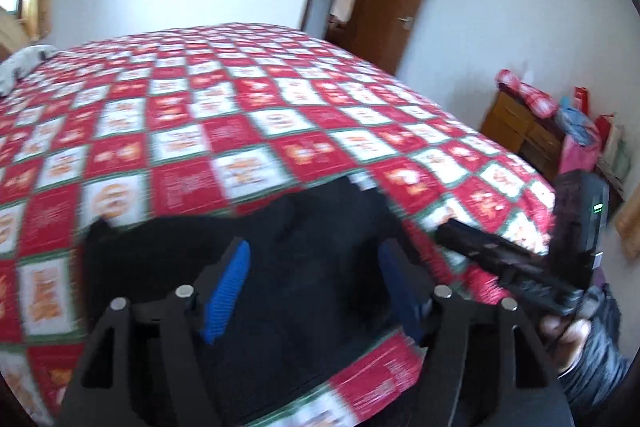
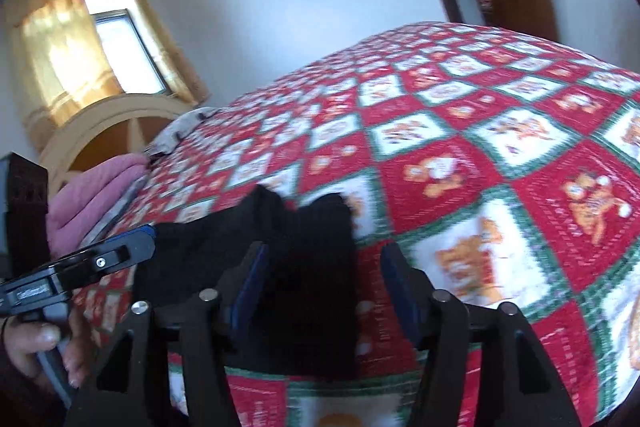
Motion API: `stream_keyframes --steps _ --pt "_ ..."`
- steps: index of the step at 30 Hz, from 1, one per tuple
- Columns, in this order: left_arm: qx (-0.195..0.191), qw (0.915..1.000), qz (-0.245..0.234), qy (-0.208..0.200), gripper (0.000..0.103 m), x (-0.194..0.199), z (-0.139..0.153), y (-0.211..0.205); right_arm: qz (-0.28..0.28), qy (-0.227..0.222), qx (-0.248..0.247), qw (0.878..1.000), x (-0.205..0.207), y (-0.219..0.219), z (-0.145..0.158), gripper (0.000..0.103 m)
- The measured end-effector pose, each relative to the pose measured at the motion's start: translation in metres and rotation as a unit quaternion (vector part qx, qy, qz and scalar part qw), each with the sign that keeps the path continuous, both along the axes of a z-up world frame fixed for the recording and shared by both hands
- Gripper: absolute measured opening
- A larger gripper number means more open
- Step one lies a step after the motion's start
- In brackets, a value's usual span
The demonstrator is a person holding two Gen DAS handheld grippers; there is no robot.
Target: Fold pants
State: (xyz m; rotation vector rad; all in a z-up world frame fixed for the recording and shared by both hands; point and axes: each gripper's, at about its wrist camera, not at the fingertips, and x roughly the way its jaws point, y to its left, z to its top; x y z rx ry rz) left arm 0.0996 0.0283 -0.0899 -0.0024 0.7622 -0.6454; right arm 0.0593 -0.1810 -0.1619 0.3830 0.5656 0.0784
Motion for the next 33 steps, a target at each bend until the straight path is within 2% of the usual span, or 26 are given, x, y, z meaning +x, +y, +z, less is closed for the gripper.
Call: stream_keyframes --steps 3,7,11,16,21,22,23,25,26,27,33 --pt "0.038 0.9982 0.042 -0.018 0.080 -0.002 -0.013 0.024 0.035 -0.003 -0.022 0.999 0.001 0.023 0.002 0.061" --pt "0.083 0.9929 0.082 -0.025 0.082 0.001 -0.035 0.039 0.054 0.007 -0.047 0.997 0.004 0.048 -0.002 0.061" --pt "0.080 0.9927 0.090 -0.002 0.082 0.005 -0.050 0.041 0.060 0.012 -0.050 0.997 0.008 0.057 -0.004 0.063" --pt "0.095 0.9916 0.087 -0.010 0.083 0.003 -0.052 0.035 0.081 0.011 -0.051 0.995 0.007 0.065 -0.004 0.063" --pt "0.095 0.9917 0.087 -0.004 0.083 0.001 -0.055 0.037 0.045 0.040 -0.097 0.993 0.014 0.071 -0.009 0.067" --pt "0.094 0.9917 0.088 -0.004 0.083 0.001 -0.056 0.038 0.043 0.048 -0.093 0.994 0.015 0.068 -0.011 0.054" --pt "0.093 0.9918 0.088 -0.004 0.083 0.001 -0.056 0.038 0.046 0.053 -0.081 0.994 0.016 0.066 -0.011 0.034" --pt "0.092 0.9919 0.088 -0.002 0.083 0.001 -0.057 0.038 0.047 0.052 -0.075 0.995 0.015 0.062 -0.008 0.025" --pt "0.091 0.9919 0.088 -0.002 0.083 0.001 -0.057 0.038 0.049 0.051 -0.075 0.995 0.014 0.061 -0.007 0.015" --pt "0.092 0.9918 0.088 -0.003 0.083 0.001 -0.057 0.038 0.054 0.050 -0.073 0.995 0.013 0.062 -0.007 0.012" --pt "0.093 0.9918 0.088 -0.003 0.083 0.001 -0.057 0.039 0.067 0.014 -0.068 0.995 0.000 0.064 0.010 0.010"
